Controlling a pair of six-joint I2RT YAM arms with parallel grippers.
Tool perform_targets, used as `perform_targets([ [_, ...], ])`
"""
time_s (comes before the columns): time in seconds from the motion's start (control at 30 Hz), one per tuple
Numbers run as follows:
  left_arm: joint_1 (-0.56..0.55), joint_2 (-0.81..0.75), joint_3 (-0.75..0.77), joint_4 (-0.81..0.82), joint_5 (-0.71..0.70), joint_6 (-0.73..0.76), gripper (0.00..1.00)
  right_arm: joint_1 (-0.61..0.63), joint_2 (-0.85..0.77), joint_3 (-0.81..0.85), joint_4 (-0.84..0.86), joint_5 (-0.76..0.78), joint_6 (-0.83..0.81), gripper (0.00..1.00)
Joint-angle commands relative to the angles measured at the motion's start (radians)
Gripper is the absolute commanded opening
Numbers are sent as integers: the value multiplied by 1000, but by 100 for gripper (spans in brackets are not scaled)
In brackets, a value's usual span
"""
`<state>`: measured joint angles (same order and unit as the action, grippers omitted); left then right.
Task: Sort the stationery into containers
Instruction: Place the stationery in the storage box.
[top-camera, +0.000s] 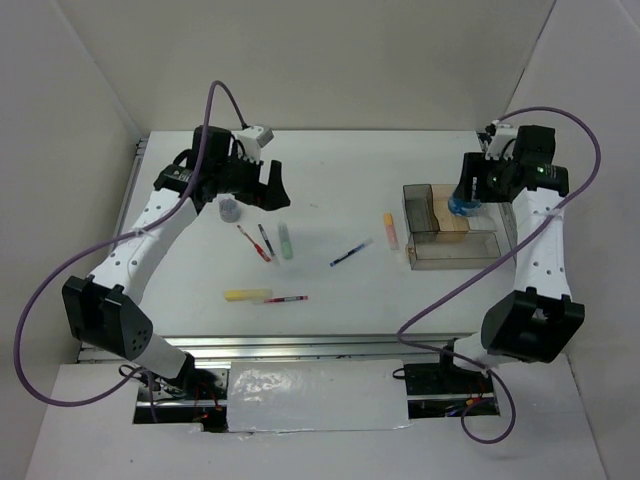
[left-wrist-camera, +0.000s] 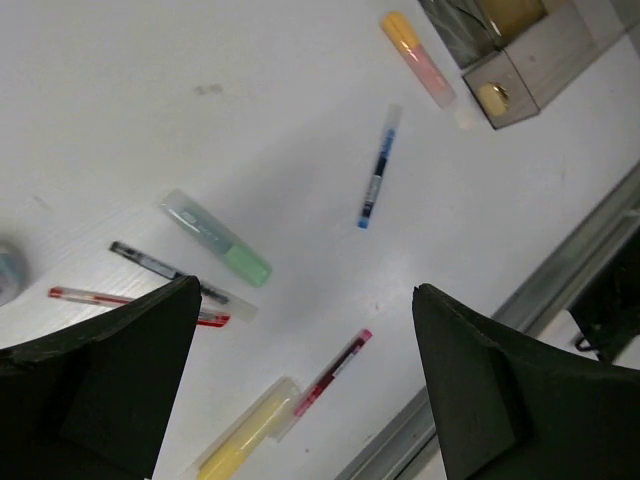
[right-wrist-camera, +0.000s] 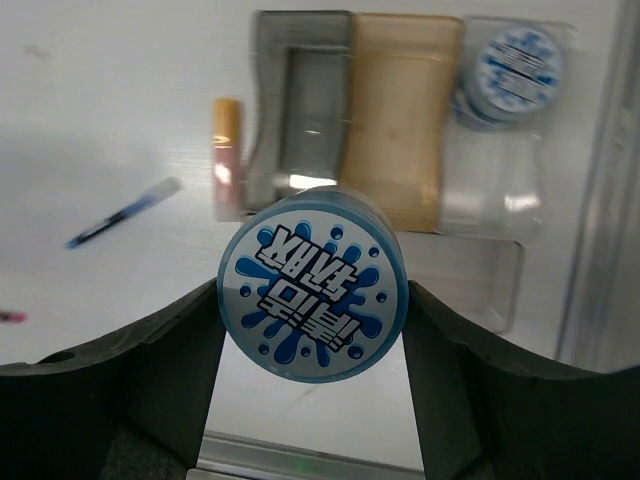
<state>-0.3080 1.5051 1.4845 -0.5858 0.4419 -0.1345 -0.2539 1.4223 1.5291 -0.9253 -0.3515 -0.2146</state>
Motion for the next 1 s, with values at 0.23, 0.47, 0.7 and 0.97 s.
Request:
perform_targets([
  [0.23,7,-19,17,-11,-123,-8,99,-33,170,81,131,348,80,28],
  [0.47,7,-34,-16,3,-265,-102,99,-34,263,106,204,491,92,26],
  [0.7,6,-29,-26,-6,-233,-88,99,-35,345,141,224,479,126,24],
  [0.97,6,-23,-29,-8,-235,-82,99,-28,418,155,255,491,165,23],
])
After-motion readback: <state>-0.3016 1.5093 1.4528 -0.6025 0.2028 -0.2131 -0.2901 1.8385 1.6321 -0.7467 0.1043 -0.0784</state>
